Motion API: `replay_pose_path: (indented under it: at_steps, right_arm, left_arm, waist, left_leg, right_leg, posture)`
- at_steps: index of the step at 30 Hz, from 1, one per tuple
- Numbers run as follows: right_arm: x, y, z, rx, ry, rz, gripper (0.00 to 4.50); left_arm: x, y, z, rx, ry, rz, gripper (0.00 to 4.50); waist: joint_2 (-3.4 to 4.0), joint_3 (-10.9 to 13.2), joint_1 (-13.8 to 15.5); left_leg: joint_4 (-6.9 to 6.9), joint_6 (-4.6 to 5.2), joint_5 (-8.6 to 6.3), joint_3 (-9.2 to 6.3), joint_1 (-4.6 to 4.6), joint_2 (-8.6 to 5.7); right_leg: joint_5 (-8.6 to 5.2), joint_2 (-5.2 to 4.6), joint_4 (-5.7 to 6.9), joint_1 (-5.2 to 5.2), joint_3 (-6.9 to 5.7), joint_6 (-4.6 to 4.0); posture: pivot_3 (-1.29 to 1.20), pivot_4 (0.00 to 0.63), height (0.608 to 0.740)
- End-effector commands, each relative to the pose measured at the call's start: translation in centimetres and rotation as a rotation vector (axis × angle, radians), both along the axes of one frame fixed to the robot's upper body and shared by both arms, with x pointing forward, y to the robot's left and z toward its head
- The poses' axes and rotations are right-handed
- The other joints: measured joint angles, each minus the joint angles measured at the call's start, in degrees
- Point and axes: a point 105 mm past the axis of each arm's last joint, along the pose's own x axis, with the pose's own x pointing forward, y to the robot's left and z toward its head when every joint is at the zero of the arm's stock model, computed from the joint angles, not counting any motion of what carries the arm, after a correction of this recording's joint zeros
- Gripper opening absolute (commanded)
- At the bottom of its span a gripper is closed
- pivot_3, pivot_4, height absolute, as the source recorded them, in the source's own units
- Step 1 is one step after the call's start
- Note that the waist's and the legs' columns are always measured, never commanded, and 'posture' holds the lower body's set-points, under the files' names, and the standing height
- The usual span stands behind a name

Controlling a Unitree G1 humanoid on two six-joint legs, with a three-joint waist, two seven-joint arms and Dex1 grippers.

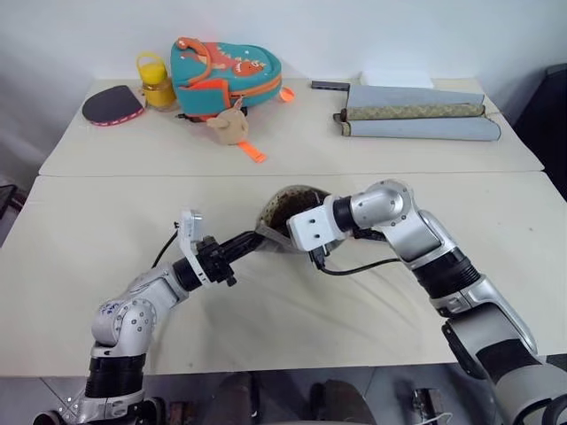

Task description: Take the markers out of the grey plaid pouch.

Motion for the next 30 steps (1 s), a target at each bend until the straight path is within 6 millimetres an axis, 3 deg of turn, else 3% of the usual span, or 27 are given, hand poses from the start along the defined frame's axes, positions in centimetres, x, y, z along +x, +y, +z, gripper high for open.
replay_pose_path:
  at_steps: [1, 6, 10, 15, 25, 30]
  right_arm:
    - [0.3, 0.5, 4.5, 0.153, -0.076, -0.005, 1.02]
    - [1.4, -0.1, 4.7, 0.194, -0.005, -0.111, 1.02]
    - [2.1, -0.9, 3.5, 0.138, -0.018, -0.151, 1.02]
    - [0.8, -0.6, 3.5, 0.150, 0.021, -0.082, 1.02]
    - [-0.1, -1.5, 7.8, 0.311, -0.041, 0.014, 1.02]
    - [-1.8, 0.0, 11.1, 0.540, 0.024, 0.103, 1.02]
  left_arm:
    - [-0.6, 0.1, -1.4, 0.068, 0.024, 0.000, 0.00]
    - [-1.5, -0.3, -1.9, 0.117, -0.006, -0.039, 0.00]
    - [-2.1, -0.4, -2.8, 0.154, 0.001, -0.066, 0.00]
    - [0.5, 1.2, -2.0, 0.123, -0.041, 0.118, 0.00]
    - [0.6, 3.5, -1.4, 0.173, -0.097, 0.195, 0.00]
    - [1.3, 3.1, -0.5, 0.156, -0.129, 0.218, 0.00]
  waist:
    - [0.00, 0.00, -0.06]
    - [0.00, 0.00, -0.11]
    - [0.01, 0.00, -0.15]
    - [0.01, 0.01, -0.03]
    - [0.02, 0.01, -0.14]
    - [0.02, 0.01, -0.16]
  left_leg:
    - [0.00, 0.00, 0.00, 0.00, -0.02, 0.00]
    - [-0.01, 0.00, 0.00, 0.00, -0.01, 0.02]
    - [-0.04, 0.00, 0.00, 0.00, -0.02, 0.02]
    - [-0.03, 0.00, -0.01, 0.01, -0.01, 0.02]
    - [-0.04, 0.00, -0.01, 0.01, -0.01, 0.03]
    - [-0.05, 0.00, -0.01, 0.00, -0.01, 0.05]
  right_leg:
    - [0.00, 0.00, 0.01, 0.00, 0.00, 0.00]
    - [0.00, 0.01, 0.06, 0.00, 0.00, 0.00]
    - [0.00, 0.00, 0.05, -0.01, 0.00, 0.00]
    - [0.00, -0.03, -0.02, -0.01, 0.00, 0.00]
    - [0.00, -0.02, 0.08, -0.02, -0.02, 0.00]
    - [0.00, -0.02, 0.09, -0.02, -0.01, 0.00]
  posture:
    - [0.00, 0.150, 0.740]
    - [0.00, 0.150, 0.740]
    - [0.00, 0.150, 0.740]
    - [0.00, 0.150, 0.740]
    - [0.00, 0.150, 0.740]
    - [0.00, 0.150, 0.740]
